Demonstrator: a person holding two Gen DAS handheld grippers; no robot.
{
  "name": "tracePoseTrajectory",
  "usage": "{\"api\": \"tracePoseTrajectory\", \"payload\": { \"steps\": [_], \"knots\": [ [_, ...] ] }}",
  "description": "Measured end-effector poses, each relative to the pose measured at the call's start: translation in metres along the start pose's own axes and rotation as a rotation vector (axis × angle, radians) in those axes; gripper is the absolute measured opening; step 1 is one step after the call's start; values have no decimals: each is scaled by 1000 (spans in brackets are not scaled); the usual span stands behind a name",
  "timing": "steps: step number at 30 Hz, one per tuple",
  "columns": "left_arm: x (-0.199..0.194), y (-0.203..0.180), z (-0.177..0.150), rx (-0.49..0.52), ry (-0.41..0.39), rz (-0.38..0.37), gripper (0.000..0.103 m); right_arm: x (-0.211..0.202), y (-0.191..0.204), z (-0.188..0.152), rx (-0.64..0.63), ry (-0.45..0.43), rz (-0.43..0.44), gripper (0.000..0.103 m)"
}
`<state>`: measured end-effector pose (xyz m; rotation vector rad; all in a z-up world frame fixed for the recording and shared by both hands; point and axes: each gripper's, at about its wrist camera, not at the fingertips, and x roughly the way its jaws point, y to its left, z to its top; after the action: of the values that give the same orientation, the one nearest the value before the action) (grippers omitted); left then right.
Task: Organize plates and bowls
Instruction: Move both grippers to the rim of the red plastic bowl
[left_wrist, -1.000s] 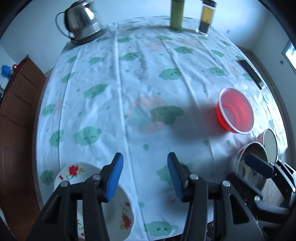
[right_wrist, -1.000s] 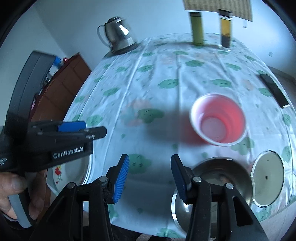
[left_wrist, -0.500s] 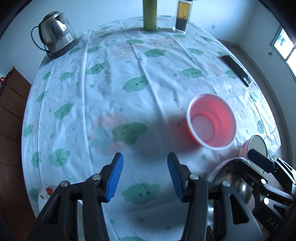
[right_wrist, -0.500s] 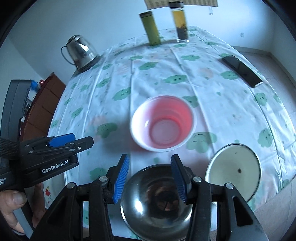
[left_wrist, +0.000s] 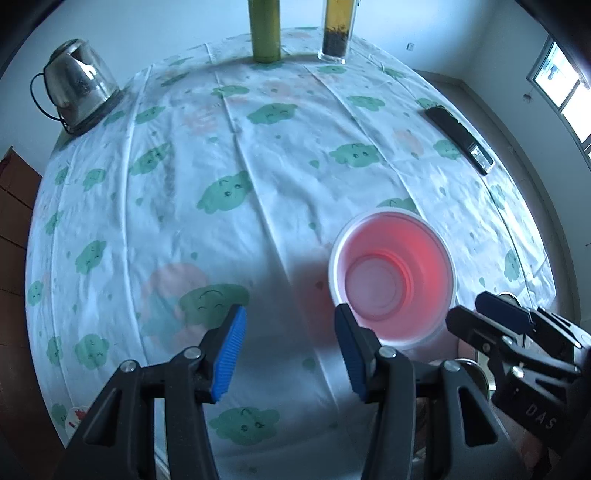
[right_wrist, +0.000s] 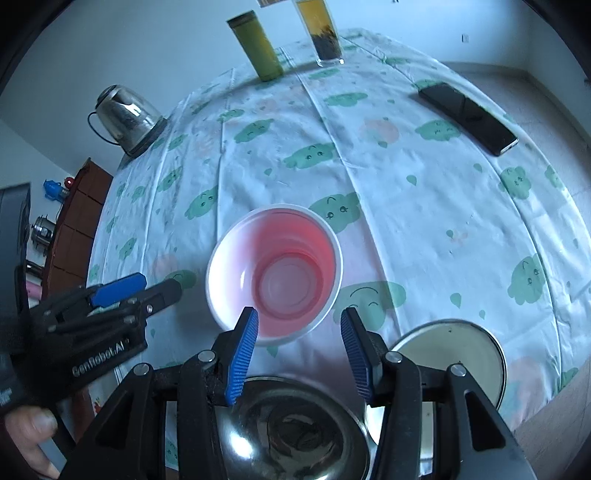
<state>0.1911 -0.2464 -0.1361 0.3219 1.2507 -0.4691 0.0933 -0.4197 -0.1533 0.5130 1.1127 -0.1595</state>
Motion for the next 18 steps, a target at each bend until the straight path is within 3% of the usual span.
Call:
{"api": "tracePoseTrajectory", "payload": {
  "steps": [18],
  "knots": [
    [28, -15, 12, 13, 47, -3, 50, 28, -14, 18, 69, 97, 24, 49]
  ]
}}
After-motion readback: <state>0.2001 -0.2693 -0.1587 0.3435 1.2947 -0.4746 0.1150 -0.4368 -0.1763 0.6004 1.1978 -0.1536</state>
